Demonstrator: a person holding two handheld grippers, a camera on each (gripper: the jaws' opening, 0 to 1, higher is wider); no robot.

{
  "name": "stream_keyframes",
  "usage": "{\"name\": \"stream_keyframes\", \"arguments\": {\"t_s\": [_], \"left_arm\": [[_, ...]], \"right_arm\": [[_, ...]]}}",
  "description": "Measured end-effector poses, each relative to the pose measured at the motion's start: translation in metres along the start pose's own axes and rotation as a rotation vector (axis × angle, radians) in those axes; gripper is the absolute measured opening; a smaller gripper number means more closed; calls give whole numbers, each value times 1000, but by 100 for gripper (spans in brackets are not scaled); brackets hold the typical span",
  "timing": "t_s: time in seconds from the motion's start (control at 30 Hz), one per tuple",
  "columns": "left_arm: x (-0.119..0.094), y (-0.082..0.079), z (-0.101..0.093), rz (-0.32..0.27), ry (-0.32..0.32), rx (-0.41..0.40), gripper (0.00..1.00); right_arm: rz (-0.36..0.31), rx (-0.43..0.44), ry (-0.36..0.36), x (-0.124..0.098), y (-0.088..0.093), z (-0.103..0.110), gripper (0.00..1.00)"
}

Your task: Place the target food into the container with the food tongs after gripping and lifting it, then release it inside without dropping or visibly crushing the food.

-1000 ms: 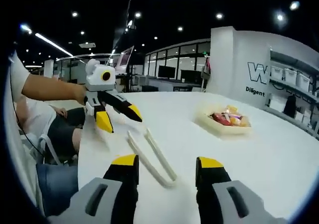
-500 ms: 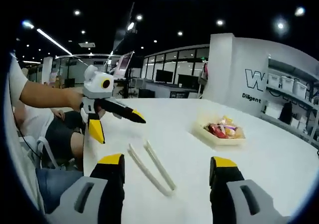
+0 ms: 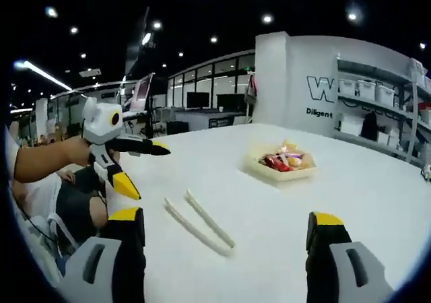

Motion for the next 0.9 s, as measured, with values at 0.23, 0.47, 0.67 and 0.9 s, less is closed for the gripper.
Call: {"name": "stream_keyframes", "arguments": {"t_s": [0.23, 0.47, 0.67, 0.9], "left_arm": [[0, 5, -16, 76, 36, -15, 99], [-1, 6, -13, 88, -3, -52, 99], [-3, 4, -14, 60, -12, -105, 99], [-3, 5, -15, 63, -29, -107, 99]], "right_arm": [[105, -16, 61, 6, 18, 6, 100], [116, -16, 103, 3, 17, 1, 100], [114, -52, 173, 0, 15, -2, 100], [78, -24, 186, -4, 14, 0, 100]]}}
Point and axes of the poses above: the point that each gripper's makers call its tool centre point, and the gripper's own axes: x roughly forward along the fingers, z roughly to its left, y roughly out of its underside, the point moved 6 cm from there along -x, roughly backward along the fingers, and after that the axes turned 5 degrees about x, right-handed, at the moved point
